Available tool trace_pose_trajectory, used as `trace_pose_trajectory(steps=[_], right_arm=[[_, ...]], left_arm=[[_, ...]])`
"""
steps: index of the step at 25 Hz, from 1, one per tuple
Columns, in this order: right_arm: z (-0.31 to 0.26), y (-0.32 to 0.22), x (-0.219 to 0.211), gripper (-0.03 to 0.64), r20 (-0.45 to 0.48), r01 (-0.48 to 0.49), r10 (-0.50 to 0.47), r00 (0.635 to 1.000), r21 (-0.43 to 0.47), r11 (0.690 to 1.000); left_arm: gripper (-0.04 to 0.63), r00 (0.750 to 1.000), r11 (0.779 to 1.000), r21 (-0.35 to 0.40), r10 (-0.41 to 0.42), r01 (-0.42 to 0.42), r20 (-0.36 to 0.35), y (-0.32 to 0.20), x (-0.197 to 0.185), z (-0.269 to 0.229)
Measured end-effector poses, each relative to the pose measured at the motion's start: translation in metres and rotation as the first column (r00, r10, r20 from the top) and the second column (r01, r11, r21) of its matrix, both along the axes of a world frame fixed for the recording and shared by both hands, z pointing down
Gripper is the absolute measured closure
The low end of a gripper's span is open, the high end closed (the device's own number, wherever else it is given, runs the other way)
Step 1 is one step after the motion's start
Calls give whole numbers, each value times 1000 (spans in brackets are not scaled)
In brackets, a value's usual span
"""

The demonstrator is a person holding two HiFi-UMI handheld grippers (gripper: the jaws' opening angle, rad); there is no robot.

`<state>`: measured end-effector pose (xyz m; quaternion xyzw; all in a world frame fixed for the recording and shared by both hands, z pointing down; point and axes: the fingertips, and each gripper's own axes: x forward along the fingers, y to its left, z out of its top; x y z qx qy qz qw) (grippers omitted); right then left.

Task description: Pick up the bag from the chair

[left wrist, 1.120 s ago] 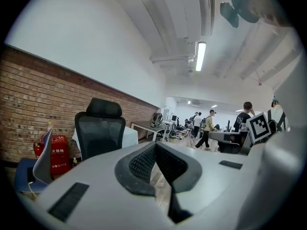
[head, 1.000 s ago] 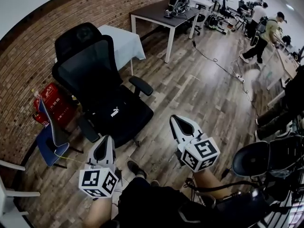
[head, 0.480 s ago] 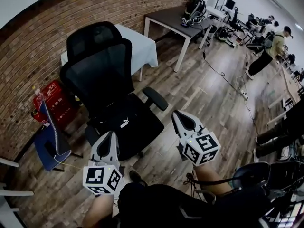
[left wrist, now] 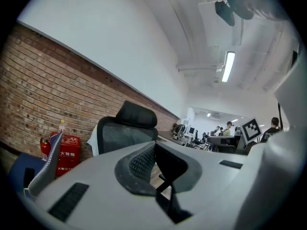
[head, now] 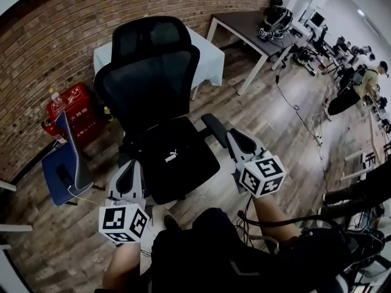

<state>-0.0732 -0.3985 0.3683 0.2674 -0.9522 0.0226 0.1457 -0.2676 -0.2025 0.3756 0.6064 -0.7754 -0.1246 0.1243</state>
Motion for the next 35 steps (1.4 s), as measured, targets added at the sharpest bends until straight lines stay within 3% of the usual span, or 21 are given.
trace_pose_trajectory(steps=[4,14,25,31,35], right_arm=[[19,-21,-27,482,-16,44,-45,999,-41,998],[68,-85,-79,430,-30,154,-160,987,-163,975],[181,-153,-118,360,-61,187,-225,972,-373,909],[253,-156,-136,299,-139,258,-346,928,-432,864],[300,-156,-149,256,-138,251,-368,920,-514,820]], left_arm=[[584,998,998,-21,-61,61,-4,0,-18,14],[584,964,961,-89,-265,262,-23,-16,-53,31],[584,891,869,-241,-452,431,-38,-49,-49,71],[584,869,829,-329,-493,452,-49,-74,-32,96],[584,850,801,-384,-521,459,-71,-81,-25,116]])
